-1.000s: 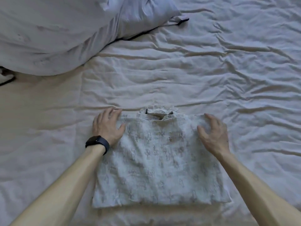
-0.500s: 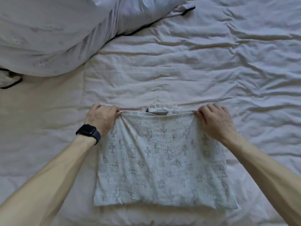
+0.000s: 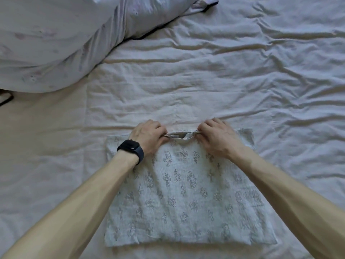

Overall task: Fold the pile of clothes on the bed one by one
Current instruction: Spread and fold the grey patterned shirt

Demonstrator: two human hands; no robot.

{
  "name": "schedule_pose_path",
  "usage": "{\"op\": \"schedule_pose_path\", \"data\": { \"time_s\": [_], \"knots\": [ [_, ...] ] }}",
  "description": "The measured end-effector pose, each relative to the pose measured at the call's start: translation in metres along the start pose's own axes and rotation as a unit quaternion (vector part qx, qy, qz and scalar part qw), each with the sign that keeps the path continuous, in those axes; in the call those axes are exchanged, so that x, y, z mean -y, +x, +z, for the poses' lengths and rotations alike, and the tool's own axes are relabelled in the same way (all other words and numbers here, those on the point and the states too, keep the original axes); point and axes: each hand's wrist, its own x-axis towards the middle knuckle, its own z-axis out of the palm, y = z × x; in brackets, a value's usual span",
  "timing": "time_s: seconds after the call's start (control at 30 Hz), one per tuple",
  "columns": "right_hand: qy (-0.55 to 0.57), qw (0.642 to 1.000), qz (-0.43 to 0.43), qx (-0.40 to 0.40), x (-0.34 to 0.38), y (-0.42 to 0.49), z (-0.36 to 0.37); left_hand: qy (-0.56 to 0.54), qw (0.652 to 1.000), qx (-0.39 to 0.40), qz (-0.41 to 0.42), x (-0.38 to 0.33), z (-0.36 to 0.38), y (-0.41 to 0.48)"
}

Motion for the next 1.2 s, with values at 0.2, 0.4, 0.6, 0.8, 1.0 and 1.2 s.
{"op": "schedule_pose_path", "data": {
  "time_s": [0.2, 0.4, 0.6, 0.8, 1.0, 1.2],
  "knots": [
    [0.041, 0.998, 0.038, 0.014, -0.007, 0.009, -0.003, -0.123, 0.986, 0.064, -0.091, 0.009, -0.005, 0.006],
    [0.024, 0.992, 0.069, -0.103, -0.032, -0.016, 0.011, -0.003, 0.998, -0.01, -0.054, 0.045, -0.002, -0.021],
    [-0.018, 0.98, 0.059, -0.19, -0.046, -0.025, 0.017, 0.031, 0.989, -0.143, -0.03, 0.062, 0.003, -0.042],
    [0.045, 0.986, 0.088, -0.132, -0.016, -0.011, 0.003, -0.056, 0.99, -0.094, -0.086, 0.028, -0.008, -0.026],
    [-0.012, 1.0, 0.014, -0.024, 0.02, 0.008, -0.007, 0.035, 0.998, -0.04, 0.026, -0.012, -0.012, -0.003],
    [-0.062, 0.998, 0.017, -0.02, 0.03, 0.019, -0.02, 0.078, 0.996, -0.025, 0.047, -0.017, -0.02, 0.003]
  ]
}}
